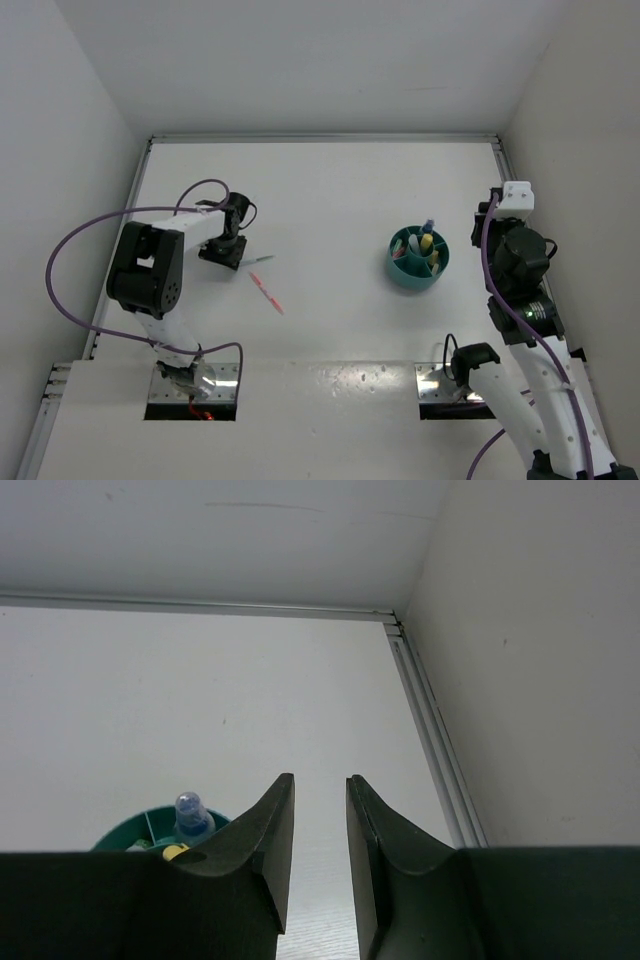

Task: Sort the stationery into containers
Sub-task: Grab a piece of stationery with the left arm, then place the stationery into the container

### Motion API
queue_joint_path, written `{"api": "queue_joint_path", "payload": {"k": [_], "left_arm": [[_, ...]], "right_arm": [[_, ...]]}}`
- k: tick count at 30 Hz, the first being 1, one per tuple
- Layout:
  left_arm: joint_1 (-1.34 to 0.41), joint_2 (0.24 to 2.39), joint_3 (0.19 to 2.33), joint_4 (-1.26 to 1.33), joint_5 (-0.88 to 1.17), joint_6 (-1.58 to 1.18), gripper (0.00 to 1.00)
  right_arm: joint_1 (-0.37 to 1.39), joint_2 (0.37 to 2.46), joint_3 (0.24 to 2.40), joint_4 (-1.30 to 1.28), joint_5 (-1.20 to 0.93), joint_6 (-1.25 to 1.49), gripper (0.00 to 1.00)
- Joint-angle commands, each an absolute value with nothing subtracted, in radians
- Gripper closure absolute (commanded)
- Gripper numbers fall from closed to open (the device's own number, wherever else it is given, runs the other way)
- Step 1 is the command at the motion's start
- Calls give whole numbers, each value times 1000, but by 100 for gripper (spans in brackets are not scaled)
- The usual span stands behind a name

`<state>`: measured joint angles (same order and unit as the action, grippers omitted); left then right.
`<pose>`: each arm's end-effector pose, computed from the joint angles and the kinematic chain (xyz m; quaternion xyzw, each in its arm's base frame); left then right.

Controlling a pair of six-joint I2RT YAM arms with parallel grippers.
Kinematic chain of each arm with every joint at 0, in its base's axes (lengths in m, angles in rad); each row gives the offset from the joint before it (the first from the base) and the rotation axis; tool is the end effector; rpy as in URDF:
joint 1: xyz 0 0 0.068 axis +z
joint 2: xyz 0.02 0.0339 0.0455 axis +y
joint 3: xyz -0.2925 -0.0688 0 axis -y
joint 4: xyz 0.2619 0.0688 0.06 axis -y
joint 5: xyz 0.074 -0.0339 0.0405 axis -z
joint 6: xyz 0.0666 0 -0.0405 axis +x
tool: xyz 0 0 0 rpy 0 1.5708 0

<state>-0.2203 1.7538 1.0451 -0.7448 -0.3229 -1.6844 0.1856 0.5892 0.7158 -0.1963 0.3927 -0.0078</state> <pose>0.3239 -0.0509 0.1400 -0.6656 0.7266 0.0459 0.1643 0.1661 0.0053 0.3592 0.0632 0.7268 -0.0827 0.6790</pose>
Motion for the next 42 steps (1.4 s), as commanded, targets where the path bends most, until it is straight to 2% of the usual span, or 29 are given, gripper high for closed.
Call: {"api": "queue_joint_path", "payload": {"k": [1, 4, 8, 11, 12, 14, 21, 27, 28, 29, 31, 32, 33, 35, 39, 42], "left_arm": [[-206, 1779, 1062, -758, -336, -1704, 62], [-206, 1779, 1062, -758, -336, -1704, 67], [-206, 1779, 1052, -758, -336, -1704, 68], [-206, 1779, 1052, -758, -336, -1695, 76], [-206, 1789, 1052, -758, -336, -1695, 84], [-206, 1773, 1052, -758, -336, -1671, 92], [-264, 1640, 1147, -758, -466, -1525, 100], [-366, 1592, 1337, -738, -479, -1228, 100], [-430, 1574, 1351, -706, -450, -1168, 100], [-469, 1562, 1351, -602, -416, -1038, 100], [-589, 1517, 1283, -414, -225, -872, 100], [-627, 1462, 1232, -173, -148, -747, 100], [-661, 1444, 1153, -70, -85, -712, 100], [-750, 1443, 1140, 55, -2, -634, 100], [-873, 1555, 1233, 152, 69, -468, 100], [-943, 1601, 1281, 185, 31, -392, 100]], "right_arm": [[192, 584, 716, -161, 419, -9, 72], [192, 575, 716, -161, 419, -9, 72], [192, 575, 716, -161, 419, -9, 72], [192, 575, 716, -161, 419, -9, 72], [192, 575, 716, -161, 419, -9, 72], [192, 575, 716, -161, 419, -9, 72], [192, 575, 707, -161, 419, -9, 72], [192, 586, 707, -161, 410, -9, 72], [192, 586, 707, -161, 410, -9, 72], [192, 595, 707, -161, 410, -18, 86], [192, 595, 707, -161, 410, -18, 100], [192, 604, 707, -161, 410, -18, 100], [192, 604, 697, -152, 419, -18, 100], [192, 604, 696, -152, 419, -18, 100], [192, 624, 696, -152, 419, -18, 97], [192, 635, 696, -152, 419, -18, 97]]}}
